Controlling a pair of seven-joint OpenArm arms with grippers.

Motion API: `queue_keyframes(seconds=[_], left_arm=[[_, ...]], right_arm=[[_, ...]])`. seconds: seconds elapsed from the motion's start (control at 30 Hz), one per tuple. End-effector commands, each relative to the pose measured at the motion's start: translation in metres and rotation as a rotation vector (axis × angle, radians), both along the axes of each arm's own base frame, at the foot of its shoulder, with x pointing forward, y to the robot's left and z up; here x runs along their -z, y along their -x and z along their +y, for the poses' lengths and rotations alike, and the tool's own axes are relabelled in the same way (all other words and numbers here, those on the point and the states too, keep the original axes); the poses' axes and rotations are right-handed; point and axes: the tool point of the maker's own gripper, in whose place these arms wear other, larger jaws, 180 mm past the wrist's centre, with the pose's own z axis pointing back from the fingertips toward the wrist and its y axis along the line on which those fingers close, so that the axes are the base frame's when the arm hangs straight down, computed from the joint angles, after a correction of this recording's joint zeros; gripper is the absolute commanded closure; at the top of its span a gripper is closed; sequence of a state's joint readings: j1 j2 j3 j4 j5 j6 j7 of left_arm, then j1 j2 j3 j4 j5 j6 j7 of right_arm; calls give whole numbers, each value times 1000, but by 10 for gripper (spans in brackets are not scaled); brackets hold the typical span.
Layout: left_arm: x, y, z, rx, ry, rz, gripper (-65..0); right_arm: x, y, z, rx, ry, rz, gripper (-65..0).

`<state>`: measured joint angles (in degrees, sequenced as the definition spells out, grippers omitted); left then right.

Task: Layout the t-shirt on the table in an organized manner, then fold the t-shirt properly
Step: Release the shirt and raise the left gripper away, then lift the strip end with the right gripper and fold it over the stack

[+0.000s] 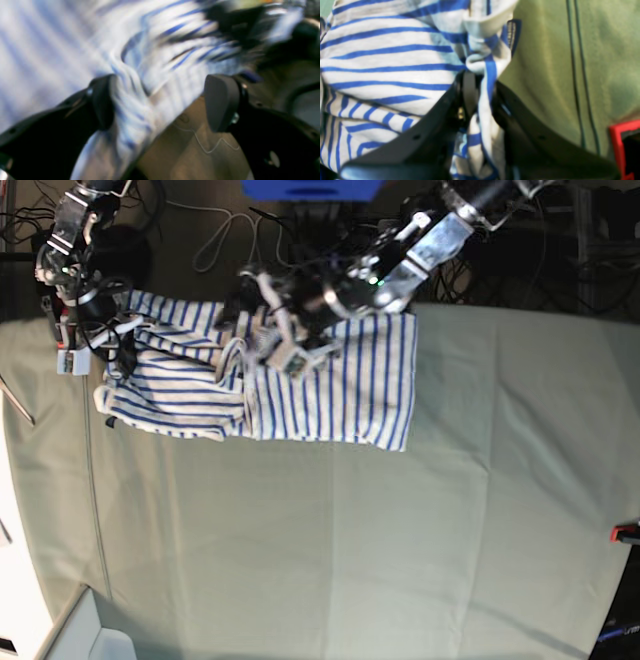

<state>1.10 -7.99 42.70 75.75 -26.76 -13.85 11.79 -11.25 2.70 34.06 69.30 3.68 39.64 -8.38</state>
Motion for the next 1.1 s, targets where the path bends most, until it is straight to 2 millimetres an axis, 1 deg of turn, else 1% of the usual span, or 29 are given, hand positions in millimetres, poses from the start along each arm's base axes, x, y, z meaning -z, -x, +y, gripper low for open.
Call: queue_keyframes(seconds=[0.0,0.07,0.17,0.27,0.3,0.33,0.4,0.43,0.5,0.57,0.6,0.63,0.67,0.7,0.73,0.8,0.87,0.93,1.0,1.07], left_arm=[[-19,-2,-14,23,56,-33,-518],[-29,1,-22,47,75,-53,-518],[-44,0,-22,56,97,-83,-518],[-50,6,-5,54,94,-104,-518],[-54,3,5,44,91,-120,-518],[-59,-2,18,25,85,-140,-518],[-64,-12,54,-43,57,-164,-518],[-65,-20,73,-91,39,-173,-518],[-62,-35,118,-203,-9,-182,-520],[-59,-50,175,-354,-53,-174,-520],[-59,-56,202,-431,-65,-166,-520],[-59,-61,230,-508,-79,-161,-520],[-62,-64,262,-597,-90,-160,-520],[-66,-66,288,-669,-98,-166,-520],[-71,-67,314,-737,-105,-173,-520],[-81,-65,354,-845,-115,-188,-520],[-88,-59,386,-929,-123,-198,-520],[-94,-54,407,-979,-135,-208,-520],[-96,-48,420,-1009,-150,-213,-520],[-96,-43,428,-1026,-166,-210,-520]], right_arm=[[-5,-2,-3,-7,12,-11,0],[-2,3,-3,-7,12,-1,0],[-2,6,-5,-8,16,5,0],[-1,8,-5,-8,16,10,0],[-1,8,-5,-8,16,10,0],[-2,7,-4,-9,18,5,0],[-13,2,-5,-15,38,-25,0],[-18,3,-3,-19,45,-35,0],[-34,-3,4,-29,61,-81,0],[-54,-10,14,-36,76,-136,0],[-59,-9,19,-36,77,-149,0],[-65,-10,25,-40,77,-163,0],[-70,-11,35,-59,83,-174,0],[-73,-11,44,-81,98,-173,0],[-74,-11,55,-105,111,-171,0],[-79,-15,79,-154,130,-174,0],[-87,-20,91,-217,178,-184,0],[-95,-26,110,-268,176,-213,0],[-102,-29,140,-343,148,-242,0],[-111,-31,167,-407,124,-275,0]])
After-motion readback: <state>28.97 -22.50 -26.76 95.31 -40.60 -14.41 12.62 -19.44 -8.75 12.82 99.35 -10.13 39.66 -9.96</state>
